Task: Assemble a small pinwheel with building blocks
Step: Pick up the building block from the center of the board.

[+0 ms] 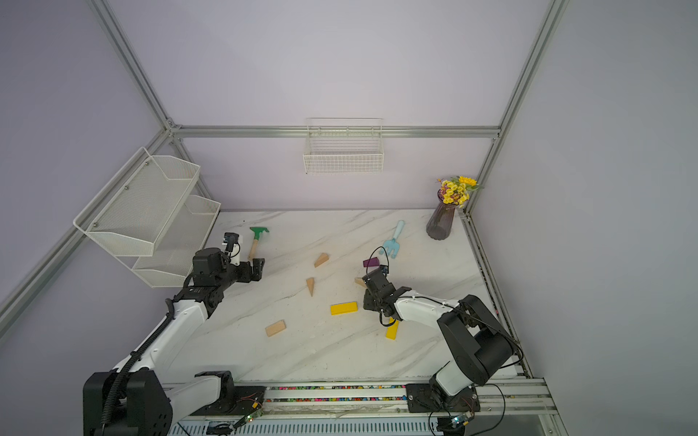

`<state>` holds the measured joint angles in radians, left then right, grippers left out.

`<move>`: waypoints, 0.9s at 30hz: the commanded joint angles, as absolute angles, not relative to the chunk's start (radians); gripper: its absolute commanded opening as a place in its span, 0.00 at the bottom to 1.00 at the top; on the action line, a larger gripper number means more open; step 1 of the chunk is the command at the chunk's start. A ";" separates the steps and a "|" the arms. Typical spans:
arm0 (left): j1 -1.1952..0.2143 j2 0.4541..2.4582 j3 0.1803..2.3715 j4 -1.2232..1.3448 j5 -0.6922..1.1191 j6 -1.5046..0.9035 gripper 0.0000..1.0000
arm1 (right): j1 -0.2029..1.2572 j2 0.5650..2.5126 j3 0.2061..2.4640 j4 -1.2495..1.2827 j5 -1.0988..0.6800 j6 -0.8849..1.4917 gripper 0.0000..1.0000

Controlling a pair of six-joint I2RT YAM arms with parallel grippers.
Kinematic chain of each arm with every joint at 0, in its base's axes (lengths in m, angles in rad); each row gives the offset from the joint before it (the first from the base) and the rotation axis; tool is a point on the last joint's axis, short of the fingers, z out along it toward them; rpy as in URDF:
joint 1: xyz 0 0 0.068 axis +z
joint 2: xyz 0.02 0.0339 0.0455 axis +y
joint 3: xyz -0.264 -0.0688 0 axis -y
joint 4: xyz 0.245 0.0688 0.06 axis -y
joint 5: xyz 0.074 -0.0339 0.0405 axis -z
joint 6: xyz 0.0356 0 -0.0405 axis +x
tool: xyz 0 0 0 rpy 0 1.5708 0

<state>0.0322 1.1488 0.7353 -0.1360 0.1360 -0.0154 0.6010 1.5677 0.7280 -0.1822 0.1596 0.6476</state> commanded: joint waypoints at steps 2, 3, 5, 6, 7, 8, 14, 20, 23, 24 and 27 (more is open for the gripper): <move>0.031 1.147 0.745 -0.098 0.167 -0.034 1.00 | 0.611 1.644 0.771 -0.153 0.134 0.614 0.38; 0.031 1.146 0.745 -0.097 0.169 -0.034 1.00 | 0.618 1.663 0.794 -0.159 0.134 0.599 0.35; 0.031 1.145 0.744 -0.097 0.169 -0.035 1.00 | 0.631 1.700 0.842 -0.166 0.138 0.571 0.32; 0.031 1.144 0.745 -0.097 0.168 -0.035 1.00 | 0.641 1.721 0.870 -0.171 0.138 0.556 0.31; 0.031 1.142 0.745 -0.098 0.168 -0.035 1.00 | 0.649 1.740 0.895 -0.177 0.139 0.544 0.30; 0.031 1.143 0.744 -0.097 0.168 -0.034 1.00 | 0.661 1.759 0.921 -0.179 0.139 0.529 0.29; 0.031 1.143 0.739 -0.087 0.172 -0.039 1.00 | 0.703 1.870 1.054 -0.175 0.114 0.446 0.28; 0.031 1.137 0.735 -0.077 0.172 -0.054 1.00 | 0.706 1.964 1.170 -0.195 0.111 0.358 0.28; 0.031 1.135 0.735 -0.078 0.170 -0.053 1.00 | 0.706 1.994 1.195 -0.186 0.099 0.313 0.27; 0.031 1.134 0.736 -0.078 0.169 -0.054 1.00 | 0.705 2.005 1.207 -0.189 0.097 0.298 0.27; 0.031 1.131 0.733 -0.075 0.165 -0.058 1.00 | 0.706 2.026 1.231 -0.207 0.107 0.272 0.27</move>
<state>0.0322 1.1488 0.7349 -0.1200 0.1539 -0.0414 0.7017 1.9823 1.2140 -0.1619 0.1108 0.3317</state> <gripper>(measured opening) 0.999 0.330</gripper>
